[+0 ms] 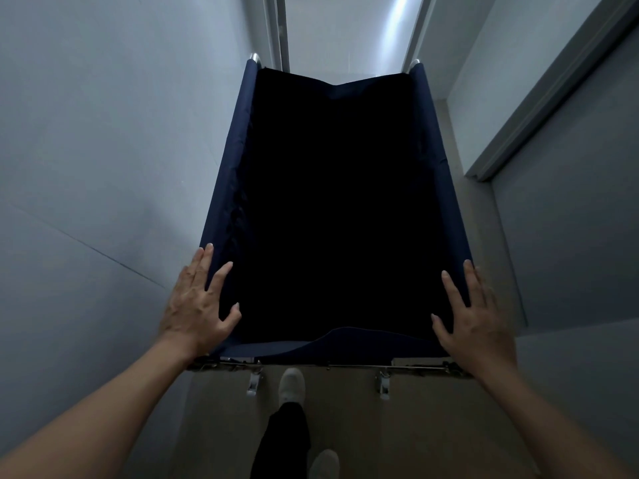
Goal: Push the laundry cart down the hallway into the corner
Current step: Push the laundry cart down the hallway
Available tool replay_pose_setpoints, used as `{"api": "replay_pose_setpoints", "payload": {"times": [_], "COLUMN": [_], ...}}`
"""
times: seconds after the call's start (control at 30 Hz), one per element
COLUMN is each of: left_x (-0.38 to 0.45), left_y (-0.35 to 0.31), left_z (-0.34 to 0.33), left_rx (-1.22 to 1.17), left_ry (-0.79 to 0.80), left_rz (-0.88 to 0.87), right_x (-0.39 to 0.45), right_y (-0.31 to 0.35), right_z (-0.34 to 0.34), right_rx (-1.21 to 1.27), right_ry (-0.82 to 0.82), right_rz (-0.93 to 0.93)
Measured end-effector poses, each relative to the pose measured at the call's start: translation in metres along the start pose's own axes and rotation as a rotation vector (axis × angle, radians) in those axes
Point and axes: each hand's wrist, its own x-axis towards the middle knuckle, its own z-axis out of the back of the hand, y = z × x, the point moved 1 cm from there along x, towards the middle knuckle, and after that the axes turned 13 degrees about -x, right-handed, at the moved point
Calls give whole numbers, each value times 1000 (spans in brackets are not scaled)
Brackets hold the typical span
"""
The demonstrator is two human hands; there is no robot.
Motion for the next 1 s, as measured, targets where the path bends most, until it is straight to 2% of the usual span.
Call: {"api": "replay_pose_setpoints", "payload": {"times": [0.67,1.0], "left_x": [224,326], "left_y": [25,19], "left_z": [13,13], "left_rx": [26,64], "left_ry": [-20,-26], "left_rz": [-45,-15], "right_x": [213,315], "right_y": [-2,-17], "right_z": [8,15], "right_rx": [-19,8], "right_ry": [-55,-59], "right_rz": [-24,-38]}}
